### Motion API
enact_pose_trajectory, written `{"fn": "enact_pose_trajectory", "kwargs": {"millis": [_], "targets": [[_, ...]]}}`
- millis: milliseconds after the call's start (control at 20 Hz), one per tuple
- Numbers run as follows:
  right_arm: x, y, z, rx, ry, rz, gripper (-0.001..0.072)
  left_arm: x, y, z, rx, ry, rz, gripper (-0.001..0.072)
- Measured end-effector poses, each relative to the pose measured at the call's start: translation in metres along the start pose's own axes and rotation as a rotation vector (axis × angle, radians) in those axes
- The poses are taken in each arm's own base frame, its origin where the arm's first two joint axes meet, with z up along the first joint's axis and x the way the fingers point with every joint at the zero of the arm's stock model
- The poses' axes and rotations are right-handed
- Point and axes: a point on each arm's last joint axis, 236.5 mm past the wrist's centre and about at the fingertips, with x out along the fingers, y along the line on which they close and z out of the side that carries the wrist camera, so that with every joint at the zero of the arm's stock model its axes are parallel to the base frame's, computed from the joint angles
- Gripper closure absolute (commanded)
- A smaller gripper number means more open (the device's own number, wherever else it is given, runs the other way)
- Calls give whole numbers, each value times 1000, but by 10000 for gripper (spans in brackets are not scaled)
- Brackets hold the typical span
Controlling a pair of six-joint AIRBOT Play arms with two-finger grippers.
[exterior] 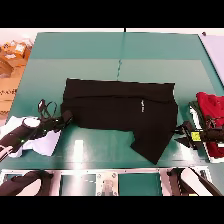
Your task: Fold the shirts.
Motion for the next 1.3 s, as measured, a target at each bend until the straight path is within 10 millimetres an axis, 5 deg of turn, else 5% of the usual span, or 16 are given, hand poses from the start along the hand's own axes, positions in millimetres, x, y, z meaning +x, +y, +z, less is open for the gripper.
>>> {"fn": "enact_pose_trajectory", "kwargs": {"millis": [250, 500, 650, 700, 1000, 1300], "targets": [[22, -20, -28, 85, 82, -46, 197, 1, -4, -1, 22, 17, -10, 683], [46, -1, -44, 65, 102, 58, 228, 1, -6, -6, 32, 40, -17, 683], [52, 8, -34, 25, 47, 102, 633, 0, -6, -13, 46, 66, -18, 683], [53, 10, -32, 8, 41, 109, 689, 0, -5, -16, 56, 81, -16, 684], [37, 18, -34, -94, 68, 98, 691, -15, -13, -34, 235, 239, 30, 684], [-13, 17, -16, -150, -62, -18, 691, -51, -21, -32, 413, 394, 136, 684]]}}
